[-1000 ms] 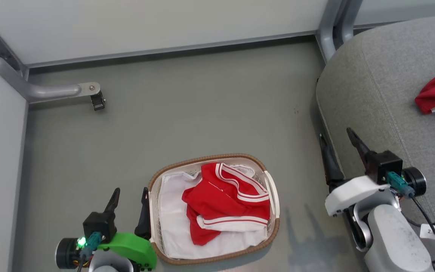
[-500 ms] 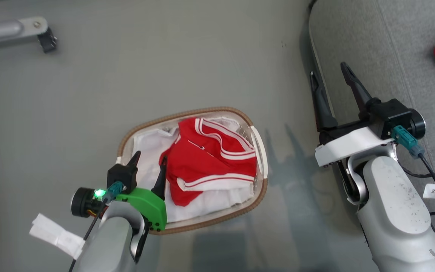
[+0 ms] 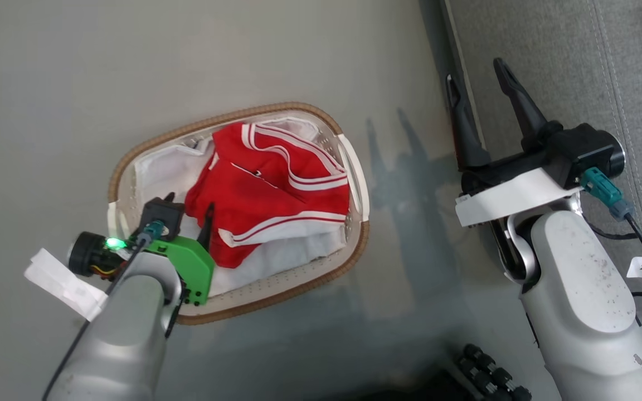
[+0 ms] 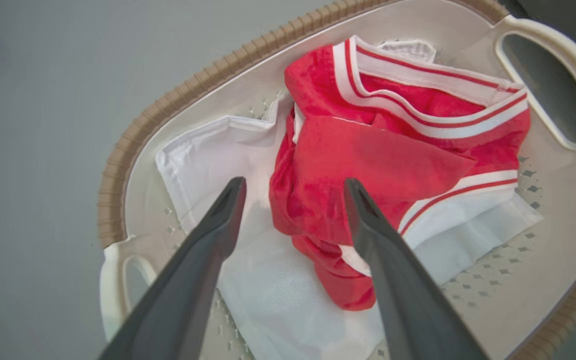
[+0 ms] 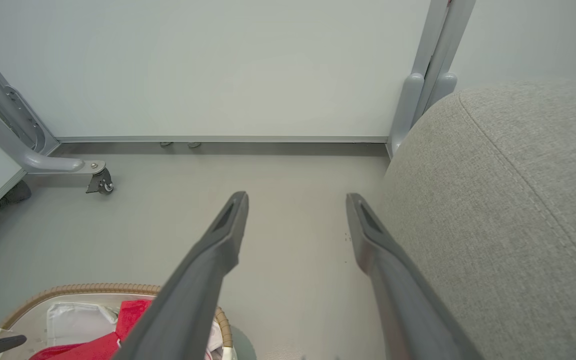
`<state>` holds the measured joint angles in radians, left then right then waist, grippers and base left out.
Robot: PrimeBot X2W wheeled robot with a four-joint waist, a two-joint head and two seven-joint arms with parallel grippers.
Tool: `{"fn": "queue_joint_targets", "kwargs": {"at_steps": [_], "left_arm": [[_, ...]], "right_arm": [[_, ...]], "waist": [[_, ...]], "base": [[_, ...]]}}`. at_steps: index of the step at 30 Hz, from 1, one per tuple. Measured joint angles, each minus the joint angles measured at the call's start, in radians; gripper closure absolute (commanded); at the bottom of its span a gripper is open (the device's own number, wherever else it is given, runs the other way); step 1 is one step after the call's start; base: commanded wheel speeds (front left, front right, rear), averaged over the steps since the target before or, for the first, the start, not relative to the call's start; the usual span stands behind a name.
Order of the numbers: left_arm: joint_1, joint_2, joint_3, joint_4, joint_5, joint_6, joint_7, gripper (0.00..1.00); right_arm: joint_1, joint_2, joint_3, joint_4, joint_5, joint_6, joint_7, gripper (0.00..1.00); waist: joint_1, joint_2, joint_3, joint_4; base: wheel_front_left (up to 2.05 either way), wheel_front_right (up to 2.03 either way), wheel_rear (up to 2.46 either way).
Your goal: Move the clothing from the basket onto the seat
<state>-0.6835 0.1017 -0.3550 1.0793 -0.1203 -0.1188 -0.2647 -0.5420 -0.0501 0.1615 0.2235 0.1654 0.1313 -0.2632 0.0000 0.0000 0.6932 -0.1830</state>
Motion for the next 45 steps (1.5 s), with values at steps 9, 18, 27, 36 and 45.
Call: {"fn": "queue_joint_targets", "kwargs": {"at_steps": [9,18,27,36,45], "left_arm": [[-0.087,0.024,-0.004,0.128,0.0,0.006,0.0,0.0],[-0.103,0.022,-0.019,0.112,-0.002,0.005,0.0,0.78],[-0.042,0.006,-0.032,0.034,-0.006,0.003,0.0,1.0],[0.086,-0.026,-0.025,-0.151,-0.035,-0.004,0.0,1.0],[0.232,-0.046,-0.007,-0.319,-0.052,-0.005,0.001,1.0]], "right_arm": [[-0.015,0.0,0.038,-0.022,0.002,0.0,0.0,0.0],[-0.02,0.001,0.043,-0.024,0.0,0.0,0.0,0.0],[-0.012,0.001,0.037,0.009,-0.008,0.0,0.0,0.0],[0.049,0.001,0.018,0.045,-0.029,0.0,0.0,0.0],[0.134,0.001,0.003,0.077,-0.042,0.0,0.0,0.0]], "waist": [[0.0002,0.0,0.093,-0.052],[0.0002,0.0,0.129,-0.069],[0.0001,0.0,0.072,-0.052],[0.0001,0.0,-0.047,-0.026],[-0.0001,0.0,-0.195,0.019]], "base": [[0.0,0.0,0.0],[0.0,0.0,0.0],[0.0,0.0,0.0],[0.0,0.0,0.0],[0.0,0.0,0.0]]}}
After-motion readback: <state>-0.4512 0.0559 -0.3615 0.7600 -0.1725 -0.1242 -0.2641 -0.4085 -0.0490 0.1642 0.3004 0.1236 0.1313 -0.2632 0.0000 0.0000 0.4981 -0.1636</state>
